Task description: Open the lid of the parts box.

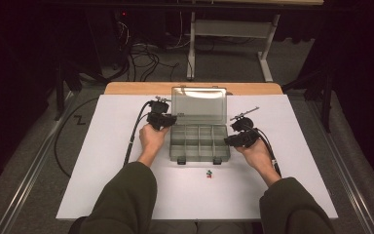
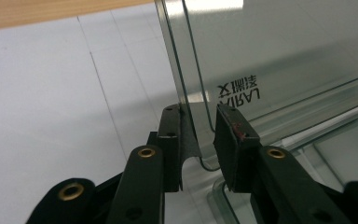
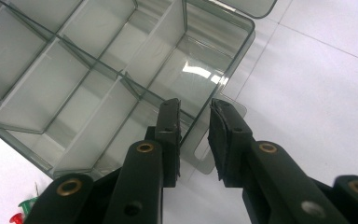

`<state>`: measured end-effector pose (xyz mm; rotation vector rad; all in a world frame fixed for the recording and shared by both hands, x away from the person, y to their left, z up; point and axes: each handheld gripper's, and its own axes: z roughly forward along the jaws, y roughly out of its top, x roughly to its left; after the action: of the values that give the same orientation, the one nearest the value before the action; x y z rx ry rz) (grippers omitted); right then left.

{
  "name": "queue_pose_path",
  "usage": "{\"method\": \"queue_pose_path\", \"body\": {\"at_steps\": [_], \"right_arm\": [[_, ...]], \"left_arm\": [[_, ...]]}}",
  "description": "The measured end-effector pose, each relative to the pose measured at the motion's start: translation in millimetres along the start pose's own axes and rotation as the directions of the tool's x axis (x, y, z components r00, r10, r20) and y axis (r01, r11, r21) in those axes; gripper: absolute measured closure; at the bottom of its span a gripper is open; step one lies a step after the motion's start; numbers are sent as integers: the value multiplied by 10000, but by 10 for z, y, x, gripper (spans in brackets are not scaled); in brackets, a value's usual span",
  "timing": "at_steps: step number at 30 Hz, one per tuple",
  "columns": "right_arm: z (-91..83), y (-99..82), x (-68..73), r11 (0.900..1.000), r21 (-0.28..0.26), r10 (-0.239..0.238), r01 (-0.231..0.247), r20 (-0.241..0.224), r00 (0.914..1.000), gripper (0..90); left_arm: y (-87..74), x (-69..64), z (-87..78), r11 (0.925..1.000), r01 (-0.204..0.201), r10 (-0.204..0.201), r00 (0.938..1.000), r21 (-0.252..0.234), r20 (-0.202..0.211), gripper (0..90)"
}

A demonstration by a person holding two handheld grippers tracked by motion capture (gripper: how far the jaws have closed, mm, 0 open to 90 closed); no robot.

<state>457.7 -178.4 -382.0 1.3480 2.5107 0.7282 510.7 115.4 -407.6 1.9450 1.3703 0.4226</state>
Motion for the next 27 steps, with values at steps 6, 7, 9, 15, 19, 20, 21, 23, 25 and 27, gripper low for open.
{"method": "queue_pose_path", "body": {"at_steps": [6, 7, 9, 15, 19, 20, 21, 23, 25, 27], "right_arm": [[0, -1, 2, 10000, 3, 0, 0, 16, 10000, 760], [-1, 0, 4, 10000, 16, -4, 4, 38, 10000, 760], [-1, 0, 5, 10000, 17, 2, -2, 43, 10000, 760], [-2, 4, 6, 10000, 46, 19, -19, 35, 10000, 760], [-2, 3, 7, 10000, 37, 14, -14, 46, 10000, 760], [-2, 3, 9, 10000, 30, 7, -7, 59, 10000, 759], [-1, 2, 12, 10000, 1, -6, 6, 74, 10000, 759], [-2, 1, 15, 10000, 9, 3, -3, 94, 10000, 759], [-3, 3, 16, 10000, 26, -18, 18, 108, 9999, 760], [-2, 2, 18, 10000, -2, -68, 68, 129, 9999, 760]], "left_arm": [[-9, -9, 33, 10000, -78, 78, 10000, 48, 51, 714], [-9, -12, 31, 9999, -109, 109, 9999, 35, 33, 708], [-6, -9, 21, 9999, -112, 112, 9999, 40, 59, 694], [-4, 23, -32, 9999, -106, 105, 9999, 122, 107, 606], [3, 28, -92, 9998, -143, 140, 9997, 148, 176, 572], [5, 29, -108, 9997, -177, 174, 9997, 165, 196, 561], [5, 27, -122, 9996, -203, 199, 9995, 174, 225, 551], [7, 23, -145, 9994, -292, 287, 9993, 184, 229, 541], [9, 17, -164, 9993, -325, 319, 9992, 210, 257, 524], [8, 11, -183, 9989, -385, 377, 9989, 258, 288, 511]]}}
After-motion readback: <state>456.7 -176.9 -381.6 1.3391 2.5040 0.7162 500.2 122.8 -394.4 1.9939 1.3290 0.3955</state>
